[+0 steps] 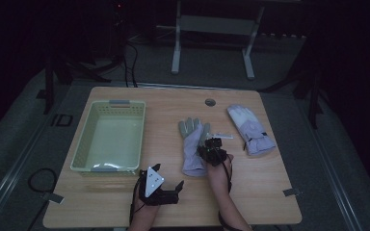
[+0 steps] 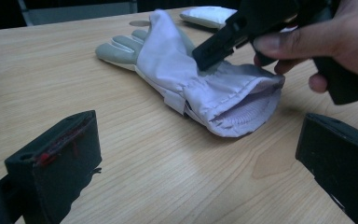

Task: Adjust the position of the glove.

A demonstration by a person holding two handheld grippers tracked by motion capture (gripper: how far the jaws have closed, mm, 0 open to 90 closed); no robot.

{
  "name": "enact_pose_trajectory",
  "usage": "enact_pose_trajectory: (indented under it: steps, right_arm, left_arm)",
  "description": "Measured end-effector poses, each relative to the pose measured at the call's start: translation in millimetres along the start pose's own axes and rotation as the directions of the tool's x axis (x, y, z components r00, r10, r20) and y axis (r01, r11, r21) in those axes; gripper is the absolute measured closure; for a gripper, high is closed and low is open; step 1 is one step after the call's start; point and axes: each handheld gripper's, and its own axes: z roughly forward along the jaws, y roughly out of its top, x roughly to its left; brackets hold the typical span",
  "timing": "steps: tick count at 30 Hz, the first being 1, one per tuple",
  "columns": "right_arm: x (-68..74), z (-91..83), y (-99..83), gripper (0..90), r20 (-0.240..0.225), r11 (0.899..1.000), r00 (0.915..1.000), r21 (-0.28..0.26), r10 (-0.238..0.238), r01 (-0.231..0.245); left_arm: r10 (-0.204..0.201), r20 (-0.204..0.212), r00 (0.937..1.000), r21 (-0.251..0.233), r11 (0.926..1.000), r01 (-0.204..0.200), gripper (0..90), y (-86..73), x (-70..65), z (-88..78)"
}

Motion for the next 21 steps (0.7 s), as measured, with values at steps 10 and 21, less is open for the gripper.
enact_pose_trajectory:
  steps: [10, 21]
  right_arm:
    - [-3.5, -11.8, 5.6, 63.6, 0.001, 0.999, 0.9996, -0.03, -0.03, 0.03]
    - [-21.7, -32.6, 24.8, 48.6, -0.037, 0.989, 0.9905, -0.071, -0.133, 0.13]
  left_arm:
    - [-0.003, 0.0, 1.0, 0.002, 1.0, 0.003, 0.0, 0.1, 0.3, 0.0]
    - [-0.003, 0.0, 1.0, 0.004, 1.0, 0.003, 0.0, 0.1, 0.4, 0.0]
